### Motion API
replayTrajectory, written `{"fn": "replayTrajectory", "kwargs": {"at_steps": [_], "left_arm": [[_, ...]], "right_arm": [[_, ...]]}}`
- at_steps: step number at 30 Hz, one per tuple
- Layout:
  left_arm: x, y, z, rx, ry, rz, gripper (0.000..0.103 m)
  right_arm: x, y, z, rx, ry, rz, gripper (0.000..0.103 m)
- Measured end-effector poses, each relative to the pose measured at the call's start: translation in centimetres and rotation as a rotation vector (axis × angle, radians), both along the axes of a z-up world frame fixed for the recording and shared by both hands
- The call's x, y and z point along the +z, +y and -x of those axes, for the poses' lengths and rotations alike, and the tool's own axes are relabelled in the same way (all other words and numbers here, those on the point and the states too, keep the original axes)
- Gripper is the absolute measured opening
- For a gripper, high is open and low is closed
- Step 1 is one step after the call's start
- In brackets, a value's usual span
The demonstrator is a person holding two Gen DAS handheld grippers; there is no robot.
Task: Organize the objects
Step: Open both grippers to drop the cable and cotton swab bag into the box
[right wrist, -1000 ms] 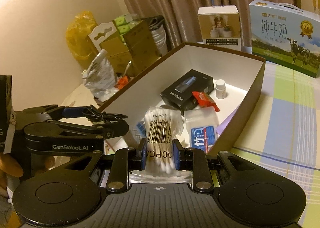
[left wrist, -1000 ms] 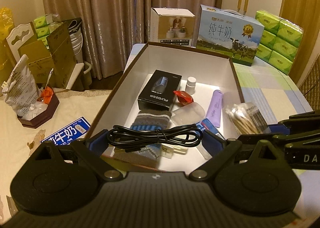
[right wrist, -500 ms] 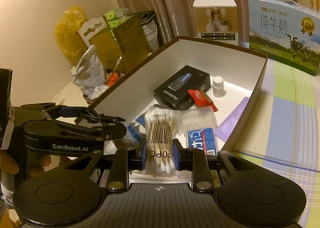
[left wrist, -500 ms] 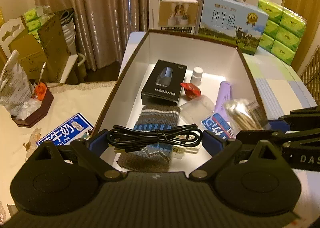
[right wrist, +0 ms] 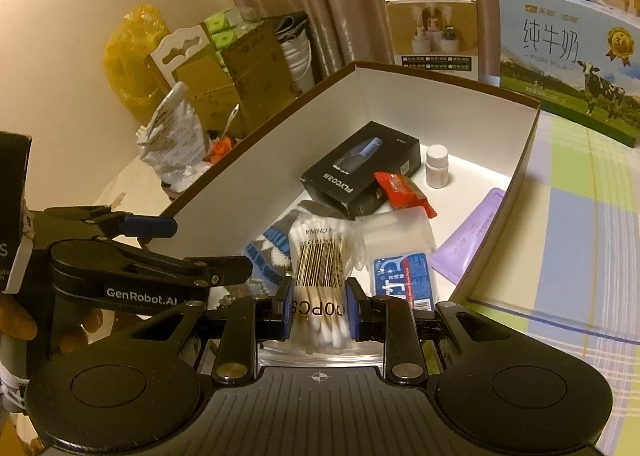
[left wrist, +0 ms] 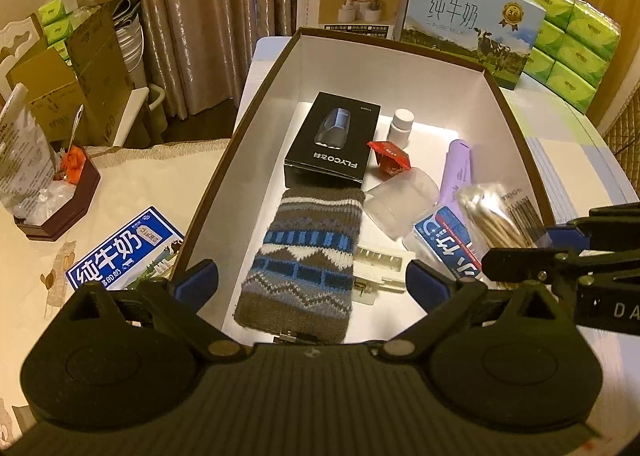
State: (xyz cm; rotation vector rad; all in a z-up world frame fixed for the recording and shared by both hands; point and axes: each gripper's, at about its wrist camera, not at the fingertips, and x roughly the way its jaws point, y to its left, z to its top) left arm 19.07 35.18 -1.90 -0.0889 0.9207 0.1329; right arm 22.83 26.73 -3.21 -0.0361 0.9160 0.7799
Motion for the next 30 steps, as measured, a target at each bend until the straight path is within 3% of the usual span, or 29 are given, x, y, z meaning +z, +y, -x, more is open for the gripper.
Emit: {"fn": "replayTrajectory", "kwargs": {"at_steps": [6, 8, 10, 11, 30], "left_arm": [[0.0, 0.4, 0.0, 0.02, 0.008, 0.011, 0.099], [0.0, 0.6, 0.0, 0.027, 0.011, 0.013, 0.099], [0.1, 0.7, 0.0, 0.032, 0.017, 0.011, 0.099], [0.1, 0.7, 0.0, 0.034, 0.018, 0.009, 0.099], [1.0, 0.5, 0.6, 0.033, -0.001, 0.02, 0.101]], "right_arm": [[-0.2, 0.4, 0.0, 0.016, 0.002, 0.001, 0.025], [-0.2, 0.5, 0.1, 0.019, 0.002, -0.001, 0.032], [-0.2, 0.5, 0.1, 0.019, 0.0, 0.003, 0.056], [-0.2, 0.5, 0.2, 0.015, -0.012, 0.002, 0.057], [0.4, -0.2, 1.2, -0.004, -0.032, 0.032, 0.063]]}}
